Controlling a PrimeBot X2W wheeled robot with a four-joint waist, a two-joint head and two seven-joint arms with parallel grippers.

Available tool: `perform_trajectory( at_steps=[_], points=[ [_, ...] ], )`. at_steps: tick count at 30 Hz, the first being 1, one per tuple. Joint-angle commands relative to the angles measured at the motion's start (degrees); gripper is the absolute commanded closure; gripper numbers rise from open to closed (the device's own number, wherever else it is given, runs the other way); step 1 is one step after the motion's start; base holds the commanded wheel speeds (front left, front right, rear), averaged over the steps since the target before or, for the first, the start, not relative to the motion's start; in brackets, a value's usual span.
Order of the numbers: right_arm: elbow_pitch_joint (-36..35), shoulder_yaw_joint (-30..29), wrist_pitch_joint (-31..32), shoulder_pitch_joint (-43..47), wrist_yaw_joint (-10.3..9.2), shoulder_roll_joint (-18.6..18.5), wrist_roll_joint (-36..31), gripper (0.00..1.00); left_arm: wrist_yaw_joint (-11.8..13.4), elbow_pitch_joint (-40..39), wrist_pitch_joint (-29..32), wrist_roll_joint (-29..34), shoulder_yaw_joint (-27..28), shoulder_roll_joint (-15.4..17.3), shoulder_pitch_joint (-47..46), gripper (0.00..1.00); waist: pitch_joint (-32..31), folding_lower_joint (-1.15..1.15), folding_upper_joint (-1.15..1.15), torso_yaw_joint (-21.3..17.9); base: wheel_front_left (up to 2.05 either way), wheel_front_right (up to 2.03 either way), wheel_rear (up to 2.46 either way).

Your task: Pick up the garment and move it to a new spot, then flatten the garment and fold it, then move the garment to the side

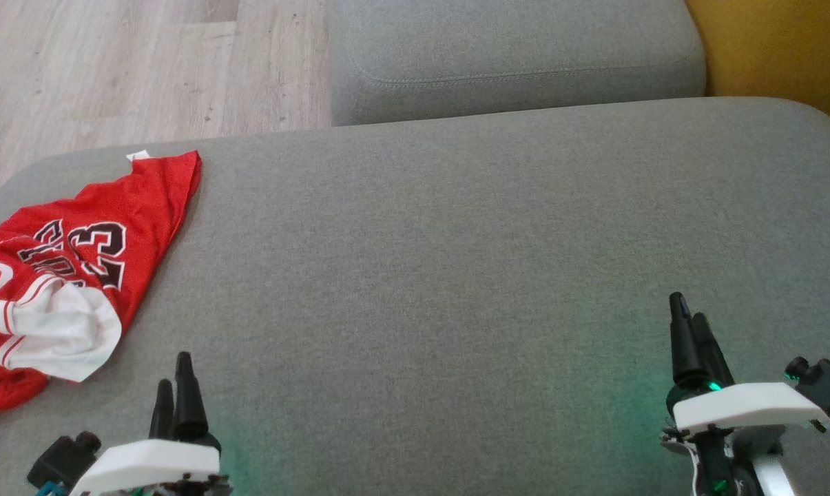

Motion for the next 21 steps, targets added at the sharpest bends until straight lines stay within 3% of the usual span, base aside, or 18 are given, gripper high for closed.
perform_trajectory(
  at_steps=[1, 21],
  points=[
    [-1.7, 1.2, -1.0, -3.0, -0.02, -1.0, -2.6, 0.00, 0.0, -1.3, -0.8, 2.7, 0.3, 1.2, -2.8, 0.00, -0.1, 0.00, 0.00, 0.0, 0.00, 0.00, 0.00],
    [-0.4, 4.3, -4.3, -3.1, -0.03, -1.5, -18.6, 0.00, 0.9, 1.1, -4.2, 18.7, -1.1, 3.1, -3.6, 0.00, -0.5, 0.00, 0.00, 0.1, 0.00, 0.00, 0.00]
  ],
)
